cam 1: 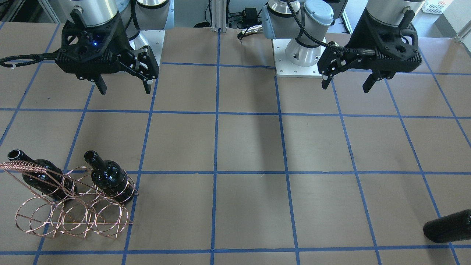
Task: Place wine into wine basket
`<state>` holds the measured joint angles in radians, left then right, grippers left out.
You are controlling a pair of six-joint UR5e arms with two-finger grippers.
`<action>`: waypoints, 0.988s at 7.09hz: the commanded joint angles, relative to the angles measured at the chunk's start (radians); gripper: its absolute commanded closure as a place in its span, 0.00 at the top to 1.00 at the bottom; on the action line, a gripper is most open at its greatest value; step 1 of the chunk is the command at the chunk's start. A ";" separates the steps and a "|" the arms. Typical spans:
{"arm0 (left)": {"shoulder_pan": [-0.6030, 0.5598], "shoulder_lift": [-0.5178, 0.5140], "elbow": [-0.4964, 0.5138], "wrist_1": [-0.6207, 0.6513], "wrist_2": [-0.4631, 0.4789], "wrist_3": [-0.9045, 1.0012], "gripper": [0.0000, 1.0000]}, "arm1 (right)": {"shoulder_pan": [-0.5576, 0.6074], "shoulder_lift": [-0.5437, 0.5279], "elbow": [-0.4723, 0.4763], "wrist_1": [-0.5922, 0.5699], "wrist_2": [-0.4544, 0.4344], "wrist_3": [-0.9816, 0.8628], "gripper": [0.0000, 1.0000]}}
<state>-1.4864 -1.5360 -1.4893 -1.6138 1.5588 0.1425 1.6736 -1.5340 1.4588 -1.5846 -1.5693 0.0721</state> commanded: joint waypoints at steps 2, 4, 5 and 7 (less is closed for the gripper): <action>0.000 0.002 -0.002 0.000 0.001 0.000 1.00 | 0.000 0.000 0.000 0.000 0.000 0.000 1.00; 0.002 0.002 -0.002 0.000 0.000 0.014 1.00 | 0.000 0.000 0.000 0.000 0.000 0.002 1.00; 0.002 0.002 -0.002 0.000 -0.002 0.014 1.00 | 0.000 0.000 0.000 0.000 0.000 0.000 1.00; 0.020 -0.025 -0.003 0.003 -0.020 0.015 1.00 | 0.000 0.000 0.000 0.000 0.000 0.002 1.00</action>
<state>-1.4756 -1.5462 -1.4914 -1.6123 1.5525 0.1567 1.6735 -1.5340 1.4588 -1.5846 -1.5693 0.0732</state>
